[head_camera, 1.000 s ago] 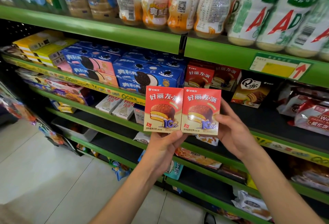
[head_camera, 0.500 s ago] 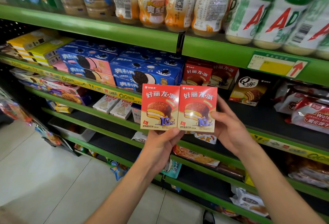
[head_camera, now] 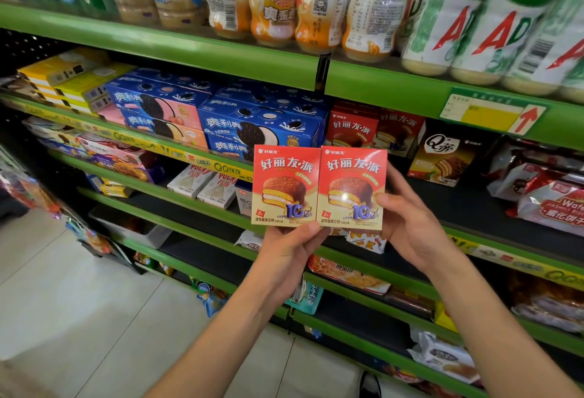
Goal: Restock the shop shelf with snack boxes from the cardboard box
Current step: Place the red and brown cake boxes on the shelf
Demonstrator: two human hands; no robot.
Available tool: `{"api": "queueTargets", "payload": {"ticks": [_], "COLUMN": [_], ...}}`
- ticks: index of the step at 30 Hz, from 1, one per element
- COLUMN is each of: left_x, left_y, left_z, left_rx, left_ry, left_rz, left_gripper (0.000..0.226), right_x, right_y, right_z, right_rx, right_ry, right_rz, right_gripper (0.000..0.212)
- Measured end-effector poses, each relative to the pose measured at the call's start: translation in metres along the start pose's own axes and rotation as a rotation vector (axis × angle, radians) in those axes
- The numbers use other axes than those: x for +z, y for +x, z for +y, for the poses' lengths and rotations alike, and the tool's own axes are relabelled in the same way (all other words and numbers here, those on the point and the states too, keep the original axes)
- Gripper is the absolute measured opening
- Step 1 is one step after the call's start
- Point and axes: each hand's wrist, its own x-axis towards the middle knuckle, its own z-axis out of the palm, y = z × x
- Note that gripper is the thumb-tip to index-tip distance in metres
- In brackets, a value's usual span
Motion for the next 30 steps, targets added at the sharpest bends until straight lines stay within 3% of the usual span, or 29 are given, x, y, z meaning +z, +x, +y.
{"api": "queueTargets", "payload": {"ticks": [10, 14, 18, 25, 30], "left_x": [0.001, -0.001, -0.004, -0.006, -0.012], "left_y": [0.0, 0.003, 0.004, 0.004, 0.002], "left_z": [-0.001, -0.002, -0.002, -0.002, -0.004], "left_rx": [-0.02, -0.037, -0.058, -0.068, -0.064], "left_ry": [0.011, 0.014, -0.045, -0.062, -0.037], "left_rz": [-0.015, -0.01, 0.03, 0.063, 0.041], "left_gripper": [0.064, 0.054, 0.068, 0.075, 0.063], "right_x": [0.002, 0.001, -0.004, -0.014, -0.022], "right_y": [-0.004, -0.011, -0.013, 0.015, 0.043], "right_z": [-0.003, -0.01, -0.024, -0.043, -0.029], "right_rx": [0.044, 0.081, 0.005, -0.114, 0.025], "right_ry": [-0.036, -0.083, -0.125, -0.44, -0.642], "right_rz": [0.052, 0.041, 0.093, 0.281, 0.349], "right_gripper": [0.076, 0.061, 0.058, 0.067, 0.078]}}
